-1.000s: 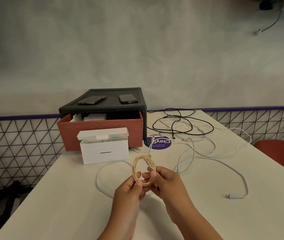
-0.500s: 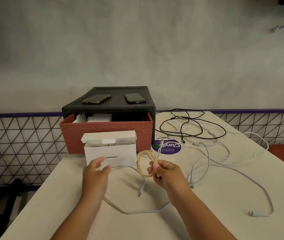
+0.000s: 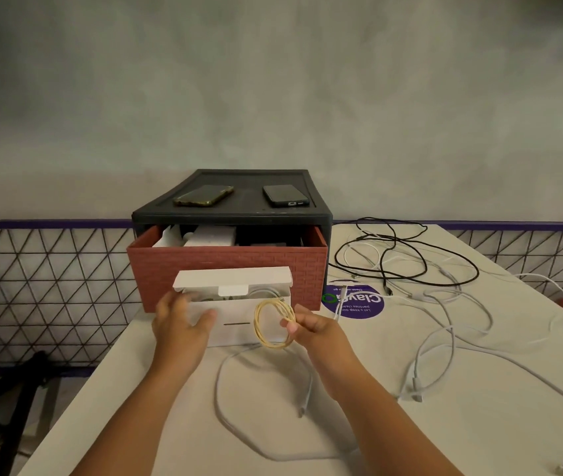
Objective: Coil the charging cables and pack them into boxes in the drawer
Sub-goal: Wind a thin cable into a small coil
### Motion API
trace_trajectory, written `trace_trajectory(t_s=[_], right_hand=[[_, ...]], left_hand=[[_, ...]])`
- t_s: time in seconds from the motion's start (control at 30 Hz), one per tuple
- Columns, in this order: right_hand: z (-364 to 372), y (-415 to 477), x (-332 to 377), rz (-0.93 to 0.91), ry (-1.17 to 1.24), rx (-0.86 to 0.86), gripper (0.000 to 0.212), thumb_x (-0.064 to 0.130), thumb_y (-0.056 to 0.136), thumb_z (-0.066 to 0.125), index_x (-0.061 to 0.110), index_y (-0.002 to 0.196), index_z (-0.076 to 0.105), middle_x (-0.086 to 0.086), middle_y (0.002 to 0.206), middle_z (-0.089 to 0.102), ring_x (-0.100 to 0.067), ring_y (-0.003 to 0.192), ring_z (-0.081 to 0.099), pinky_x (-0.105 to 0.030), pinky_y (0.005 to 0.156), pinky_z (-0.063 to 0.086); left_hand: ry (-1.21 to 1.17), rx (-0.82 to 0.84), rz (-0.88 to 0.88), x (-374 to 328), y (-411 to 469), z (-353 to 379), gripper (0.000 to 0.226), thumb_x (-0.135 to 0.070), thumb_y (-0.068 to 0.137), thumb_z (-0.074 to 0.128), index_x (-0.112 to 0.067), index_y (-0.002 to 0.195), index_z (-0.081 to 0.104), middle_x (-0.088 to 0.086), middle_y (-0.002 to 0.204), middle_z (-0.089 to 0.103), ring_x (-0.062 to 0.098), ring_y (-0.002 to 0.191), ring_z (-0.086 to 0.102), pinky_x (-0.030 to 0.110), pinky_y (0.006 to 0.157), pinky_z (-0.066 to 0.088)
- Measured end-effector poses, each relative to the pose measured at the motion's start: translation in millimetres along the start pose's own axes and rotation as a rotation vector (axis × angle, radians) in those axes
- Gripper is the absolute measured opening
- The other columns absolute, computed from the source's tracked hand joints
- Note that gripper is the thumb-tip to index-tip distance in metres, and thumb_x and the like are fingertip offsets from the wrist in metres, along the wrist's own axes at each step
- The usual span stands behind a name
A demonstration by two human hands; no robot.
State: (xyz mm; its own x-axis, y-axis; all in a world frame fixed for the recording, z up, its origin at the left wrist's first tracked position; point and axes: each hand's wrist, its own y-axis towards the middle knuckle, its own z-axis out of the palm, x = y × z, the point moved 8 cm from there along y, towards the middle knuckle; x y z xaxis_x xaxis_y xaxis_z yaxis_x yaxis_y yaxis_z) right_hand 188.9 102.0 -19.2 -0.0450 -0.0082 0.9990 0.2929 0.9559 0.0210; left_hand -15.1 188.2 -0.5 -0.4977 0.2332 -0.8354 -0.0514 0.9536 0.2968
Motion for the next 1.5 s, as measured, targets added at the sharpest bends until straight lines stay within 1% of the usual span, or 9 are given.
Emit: trace_trajectory(t_s=[0.13, 0.23, 0.33, 0.5, 0.63, 0.73, 0.9, 1.13, 1.5], right_hand=[[7, 1, -1, -0.045, -0.02, 0.075, 0.022, 0.008, 0.087, 0.062, 0.023, 0.074, 0.073, 0.002, 0.133, 0.05, -0.013, 0.131, 0.041, -0.043, 0.109, 0.034], [2, 1, 1, -0.055, 0.015, 0.069, 0.018, 0.005, 0.087, 0.06, 0.018, 0.082, 0.072, 0.004, 0.121, 0.057, -0.008, 0.119, 0.051, -0.022, 0.091, 0.049], [-2, -3, 5, -0.071, -0.015, 0.061, 0.014, 0.005, 0.087, 0.06, 0.012, 0.091, 0.072, 0.008, 0.111, 0.062, 0.003, 0.1, 0.057, -0.007, 0.072, 0.047], [-10, -9, 17, -0.106, -0.068, 0.043, 0.022, 0.004, 0.086, 0.061, 0.022, 0.08, 0.072, 0.017, 0.092, 0.069, 0.007, 0.08, 0.063, -0.007, 0.068, 0.046], [-25, -18, 44, -0.378, -0.288, -0.178, 0.026, 0.006, 0.086, 0.063, 0.03, 0.079, 0.069, 0.015, 0.081, 0.065, 0.009, 0.074, 0.056, -0.004, 0.068, 0.039], [-22, -32, 72, -0.71, -0.535, -0.339, 0.015, 0.013, 0.085, 0.06, 0.014, 0.09, 0.074, 0.012, 0.08, 0.063, 0.005, 0.079, 0.055, -0.004, 0.066, 0.039], [5, -42, 93, -1.05, -0.964, -0.322, 0.025, -0.002, 0.065, 0.064, 0.011, 0.084, 0.073, 0.0, 0.076, 0.067, -0.019, 0.062, 0.06, -0.019, 0.053, 0.041], [6, -38, 107, -1.01, -1.03, -0.225, 0.023, 0.001, 0.066, 0.063, 0.01, 0.084, 0.073, 0.0, 0.076, 0.067, -0.022, 0.062, 0.062, -0.019, 0.05, 0.045], [24, -19, 104, -0.869, -1.272, -0.052, 0.04, -0.008, 0.056, 0.079, 0.015, 0.09, 0.074, -0.001, 0.081, 0.068, -0.024, 0.063, 0.065, -0.029, 0.049, 0.051]], left_hand=[[-0.107, 0.024, 0.104, -5, -1, 0, 0.013, -0.009, 0.087, 0.062, -0.012, 0.098, 0.056, 0.002, 0.118, 0.045, 0.018, 0.111, 0.043, 0.023, 0.085, 0.028], [-0.217, 0.034, 0.08, -3, -2, -2, 0.011, -0.01, 0.087, 0.062, -0.017, 0.093, 0.058, 0.003, 0.116, 0.046, 0.012, 0.106, 0.043, 0.021, 0.087, 0.028], [-0.26, 0.068, 0.07, 2, -2, -6, 0.04, -0.01, 0.086, 0.064, -0.021, 0.122, 0.054, 0.003, 0.13, 0.047, 0.015, 0.113, 0.047, 0.025, 0.091, 0.033], [-0.452, 0.21, 0.033, -6, -12, -13, 0.065, -0.001, 0.086, 0.06, -0.059, 0.104, 0.04, 0.003, 0.123, 0.053, 0.021, 0.102, 0.059, 0.032, 0.077, 0.048], [-0.503, 0.256, 0.025, -9, -18, -13, 0.07, 0.003, 0.085, 0.06, -0.061, 0.106, 0.039, 0.005, 0.119, 0.056, 0.017, 0.102, 0.059, 0.025, 0.074, 0.047], [-0.472, 0.286, 0.056, -15, -22, -8, 0.076, 0.0, 0.082, 0.066, -0.067, 0.103, 0.039, 0.005, 0.125, 0.054, 0.017, 0.107, 0.058, 0.032, 0.087, 0.048], [-0.435, 0.305, 0.108, -21, -26, 0, 0.069, -0.021, 0.067, 0.069, -0.071, 0.104, 0.039, 0.006, 0.128, 0.054, 0.021, 0.111, 0.057, 0.046, 0.099, 0.044], [-0.448, 0.332, 0.124, -18, -23, 4, 0.073, 0.004, 0.082, 0.063, -0.058, 0.111, 0.035, 0.003, 0.12, 0.056, 0.003, 0.093, 0.061, 0.015, 0.076, 0.05], [-0.483, 0.355, 0.13, -19, -25, 6, 0.074, 0.006, 0.082, 0.062, -0.058, 0.111, 0.038, -0.007, 0.119, 0.056, -0.001, 0.094, 0.062, 0.023, 0.081, 0.05]])
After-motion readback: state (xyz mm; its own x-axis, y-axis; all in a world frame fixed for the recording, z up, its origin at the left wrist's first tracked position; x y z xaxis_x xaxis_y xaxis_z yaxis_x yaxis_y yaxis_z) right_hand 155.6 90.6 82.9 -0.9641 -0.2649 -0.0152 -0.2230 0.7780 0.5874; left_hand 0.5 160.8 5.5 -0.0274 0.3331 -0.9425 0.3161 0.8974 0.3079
